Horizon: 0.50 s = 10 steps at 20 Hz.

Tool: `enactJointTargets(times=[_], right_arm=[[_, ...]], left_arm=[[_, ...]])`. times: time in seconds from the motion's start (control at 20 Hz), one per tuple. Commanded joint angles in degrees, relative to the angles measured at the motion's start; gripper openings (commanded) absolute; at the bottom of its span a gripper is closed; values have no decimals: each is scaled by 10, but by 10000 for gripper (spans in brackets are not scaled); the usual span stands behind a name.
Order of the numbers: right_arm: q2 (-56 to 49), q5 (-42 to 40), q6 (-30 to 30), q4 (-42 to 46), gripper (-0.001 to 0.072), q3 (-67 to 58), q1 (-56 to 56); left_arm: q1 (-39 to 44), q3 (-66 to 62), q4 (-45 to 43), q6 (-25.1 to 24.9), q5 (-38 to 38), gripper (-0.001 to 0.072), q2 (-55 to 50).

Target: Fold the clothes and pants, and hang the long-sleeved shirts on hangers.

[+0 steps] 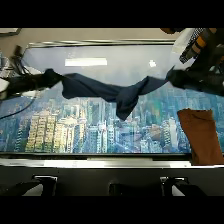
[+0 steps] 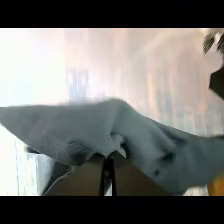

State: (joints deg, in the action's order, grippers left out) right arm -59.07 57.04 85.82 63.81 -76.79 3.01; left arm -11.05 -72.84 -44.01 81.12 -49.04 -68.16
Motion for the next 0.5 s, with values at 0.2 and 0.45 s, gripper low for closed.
enactJointTargets(times=[0.2,0.45], right_arm=[[172,-24,-17,122,22,-99,0],[286,-57,72,204,22,-99,0]], left_arm=[[-73,-51,-109,33,-44,16,244],[-79,-50,-250,146,-56,17,384]])
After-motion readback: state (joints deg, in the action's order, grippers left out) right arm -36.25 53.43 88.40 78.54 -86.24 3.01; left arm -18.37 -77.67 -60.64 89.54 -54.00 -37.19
